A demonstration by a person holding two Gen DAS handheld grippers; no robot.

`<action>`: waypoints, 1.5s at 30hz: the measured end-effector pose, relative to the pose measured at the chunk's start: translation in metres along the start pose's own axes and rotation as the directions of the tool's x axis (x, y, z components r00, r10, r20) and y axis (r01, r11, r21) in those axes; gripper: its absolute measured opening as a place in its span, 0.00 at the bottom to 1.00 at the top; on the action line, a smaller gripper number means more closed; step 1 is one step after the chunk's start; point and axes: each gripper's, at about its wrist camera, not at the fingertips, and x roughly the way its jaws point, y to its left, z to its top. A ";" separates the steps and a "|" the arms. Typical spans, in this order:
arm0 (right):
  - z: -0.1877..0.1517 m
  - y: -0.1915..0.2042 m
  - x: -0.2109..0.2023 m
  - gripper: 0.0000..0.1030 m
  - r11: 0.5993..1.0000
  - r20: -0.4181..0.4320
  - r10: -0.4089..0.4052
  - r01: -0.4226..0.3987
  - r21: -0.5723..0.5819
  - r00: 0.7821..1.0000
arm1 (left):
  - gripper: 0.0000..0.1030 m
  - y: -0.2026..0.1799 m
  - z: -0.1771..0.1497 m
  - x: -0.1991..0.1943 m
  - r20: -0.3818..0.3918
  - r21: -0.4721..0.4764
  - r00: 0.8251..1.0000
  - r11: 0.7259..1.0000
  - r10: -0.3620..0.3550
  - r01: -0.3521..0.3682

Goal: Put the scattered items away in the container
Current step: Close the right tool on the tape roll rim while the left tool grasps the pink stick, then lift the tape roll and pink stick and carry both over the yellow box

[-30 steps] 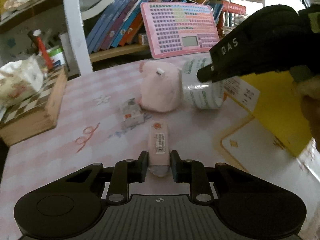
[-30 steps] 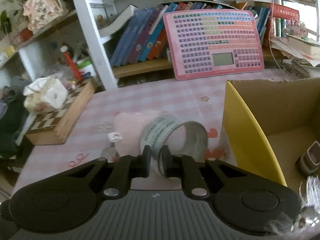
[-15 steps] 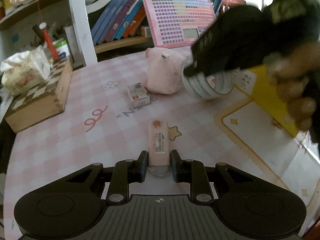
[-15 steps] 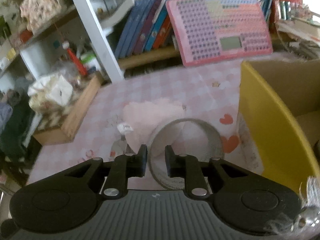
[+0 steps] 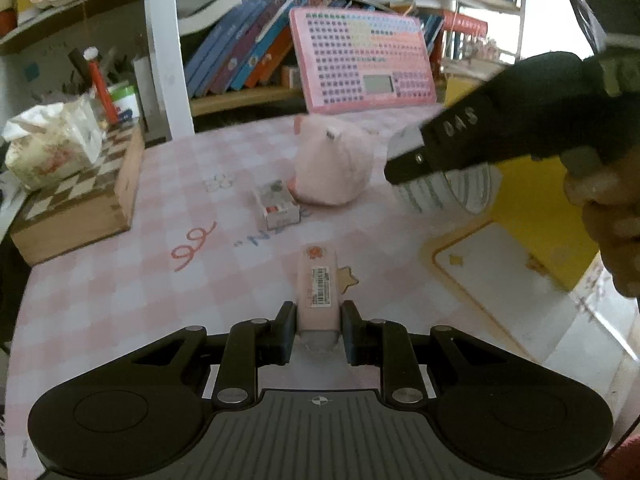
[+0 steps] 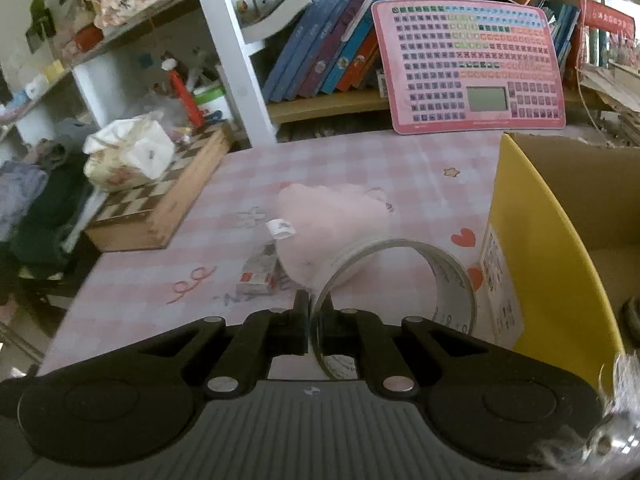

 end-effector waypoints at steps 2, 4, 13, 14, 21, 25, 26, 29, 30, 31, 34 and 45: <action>-0.003 0.002 -0.013 0.04 1.000 0.007 0.028 -0.028 -0.007 1.000 | 0.22 0.000 0.002 -0.011 0.022 -0.004 1.000 1.000 -0.007 0.007; -0.006 0.003 -0.028 0.04 0.998 0.013 0.063 -0.063 -0.015 0.998 | 0.22 0.001 0.003 -0.023 0.044 -0.008 0.999 1.000 -0.014 0.014; -0.034 0.003 -0.091 0.04 0.987 -0.011 0.160 -0.160 -0.017 0.987 | 0.21 0.010 -0.004 -0.077 0.077 -0.096 0.995 0.993 -0.056 0.063; -0.038 0.002 -0.096 0.04 0.987 -0.017 0.161 -0.161 -0.009 0.987 | 0.22 0.010 -0.004 -0.081 0.072 -0.102 0.995 0.992 -0.062 0.070; -0.059 -0.007 -0.125 0.04 0.991 -0.052 0.136 -0.135 0.016 0.989 | 0.22 0.003 -0.007 -0.095 0.042 -0.098 0.993 0.989 -0.110 0.113; -0.067 -0.013 -0.139 0.04 0.993 -0.058 0.111 -0.109 0.038 0.992 | 0.22 -0.006 -0.002 -0.095 0.032 -0.084 0.989 0.985 -0.148 0.150; -0.069 -0.015 -0.143 0.04 0.994 -0.057 0.102 -0.099 0.045 0.993 | 0.22 -0.009 0.000 -0.095 0.033 -0.076 0.987 0.984 -0.157 0.159; -0.077 -0.021 -0.152 0.04 0.995 -0.058 0.078 -0.074 0.071 0.995 | 0.22 -0.018 0.006 -0.091 0.033 -0.042 0.981 0.981 -0.189 0.190; -0.080 -0.024 -0.155 0.04 0.995 -0.058 0.067 -0.063 0.079 0.996 | 0.22 -0.022 0.008 -0.090 0.031 -0.029 0.979 0.979 -0.203 0.204; -0.084 -0.026 -0.158 0.04 0.995 -0.055 0.054 -0.049 0.088 0.997 | 0.22 -0.026 0.010 -0.089 0.028 -0.018 0.976 0.976 -0.217 0.218; -0.092 -0.036 -0.171 0.04 0.991 -0.039 0.004 0.001 0.135 0.999 | 0.22 -0.041 0.015 -0.082 0.010 0.025 0.964 0.963 -0.267 0.267; -0.105 -0.067 -0.214 0.04 0.952 -0.009 -0.160 0.156 0.265 0.987 | 0.22 -0.084 0.042 -0.075 0.005 0.133 0.912 0.905 -0.409 0.405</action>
